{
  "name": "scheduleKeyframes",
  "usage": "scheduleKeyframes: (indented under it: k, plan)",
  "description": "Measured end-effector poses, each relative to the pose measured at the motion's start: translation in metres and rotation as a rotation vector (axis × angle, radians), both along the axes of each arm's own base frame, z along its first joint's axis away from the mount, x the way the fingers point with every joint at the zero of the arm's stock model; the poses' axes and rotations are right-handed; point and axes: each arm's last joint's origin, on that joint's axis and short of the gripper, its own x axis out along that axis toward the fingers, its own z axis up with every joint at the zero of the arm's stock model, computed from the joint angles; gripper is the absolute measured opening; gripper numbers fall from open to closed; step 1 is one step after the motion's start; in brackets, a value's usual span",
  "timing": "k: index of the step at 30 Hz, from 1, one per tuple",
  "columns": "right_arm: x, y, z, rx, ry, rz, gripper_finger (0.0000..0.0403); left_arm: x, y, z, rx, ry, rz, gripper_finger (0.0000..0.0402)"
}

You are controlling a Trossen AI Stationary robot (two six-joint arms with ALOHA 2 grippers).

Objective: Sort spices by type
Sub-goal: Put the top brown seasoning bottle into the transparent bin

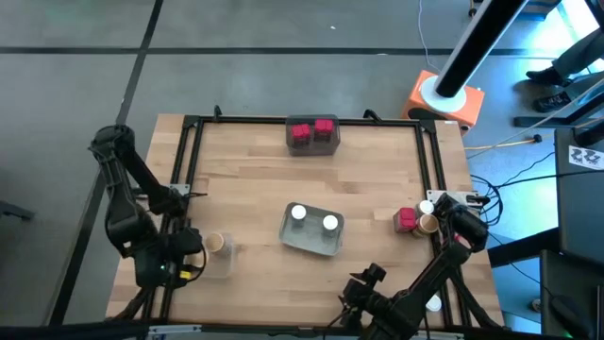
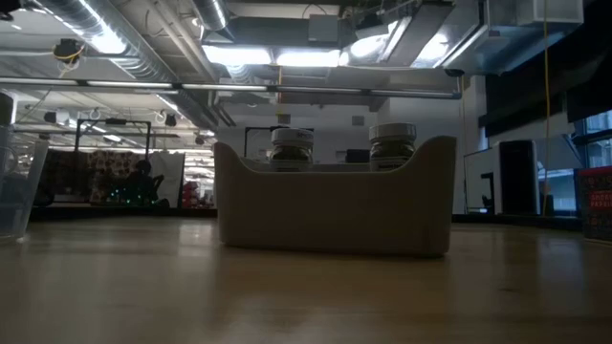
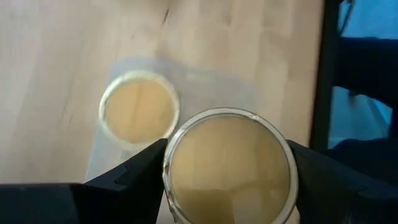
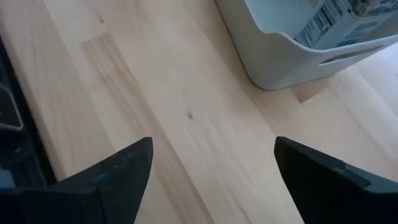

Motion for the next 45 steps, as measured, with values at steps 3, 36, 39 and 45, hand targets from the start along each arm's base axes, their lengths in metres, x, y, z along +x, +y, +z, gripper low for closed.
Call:
scheduleKeyframes:
  k: [3, 36, 39, 45]
  plan:
    - [0.002, -0.002, 0.0, -0.006, -0.002, -0.004, 0.0335, -0.009, 0.0, -0.008, 0.021, 0.01, 0.027, 0.0266]
    - [0.014, -0.01, 0.001, -0.03, -0.057, -0.037, 0.0335, -0.029, 0.012, -0.063, 0.199, -0.005, 0.021, 0.0268]
    - [0.016, -0.012, 0.001, -0.036, -0.06, -0.043, 0.0335, -0.034, 0.01, -0.062, 0.205, -0.082, 0.018, 0.0268]
    - [0.016, -0.012, 0.001, -0.03, -0.065, -0.042, 0.0335, -0.047, 0.009, -0.061, 0.197, -0.133, 0.032, 0.0268]
